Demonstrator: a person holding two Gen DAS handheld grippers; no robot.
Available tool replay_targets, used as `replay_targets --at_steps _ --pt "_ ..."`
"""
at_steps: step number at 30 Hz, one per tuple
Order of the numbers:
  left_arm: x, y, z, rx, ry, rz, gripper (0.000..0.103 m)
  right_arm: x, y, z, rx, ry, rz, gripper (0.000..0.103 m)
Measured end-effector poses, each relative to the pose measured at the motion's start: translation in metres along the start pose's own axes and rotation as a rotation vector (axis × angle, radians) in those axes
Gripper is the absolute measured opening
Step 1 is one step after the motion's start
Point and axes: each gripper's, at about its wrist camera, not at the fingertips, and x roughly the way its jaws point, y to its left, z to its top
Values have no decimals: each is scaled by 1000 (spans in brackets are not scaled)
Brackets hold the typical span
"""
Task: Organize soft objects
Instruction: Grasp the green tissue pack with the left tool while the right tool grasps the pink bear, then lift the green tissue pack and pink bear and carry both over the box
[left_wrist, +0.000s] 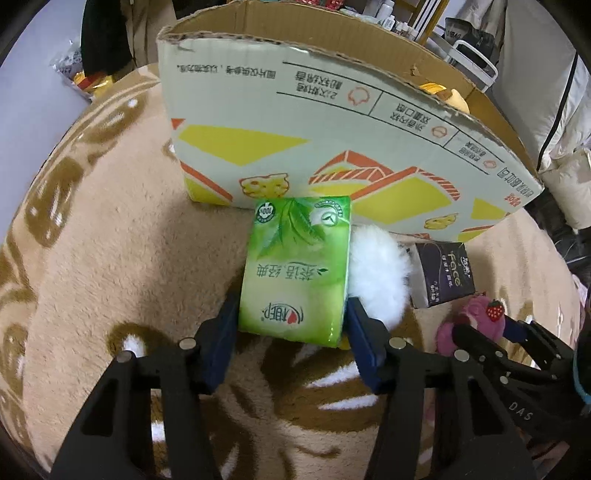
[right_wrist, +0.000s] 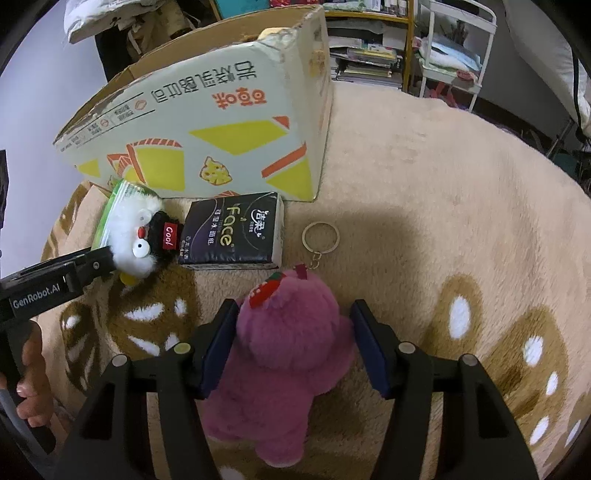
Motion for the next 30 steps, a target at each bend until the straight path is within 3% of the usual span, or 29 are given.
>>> replay_targets --at_steps 9,17,25,30 --pt "-19 -7 -11 15 -49 50 53 -7 4 -3 3 -21 -2 61" --pt "-27 -14 -20 41 -49 95 53 -20 8 -4 -17 -84 -47 61" --pt "-38 -25 -35 75 -35 95 53 -25 7 -5 -11 -106 -71 61" --pt "-52 -25 -42 75 -72 114 53 -38 7 -2 -25 -181 -79 61"
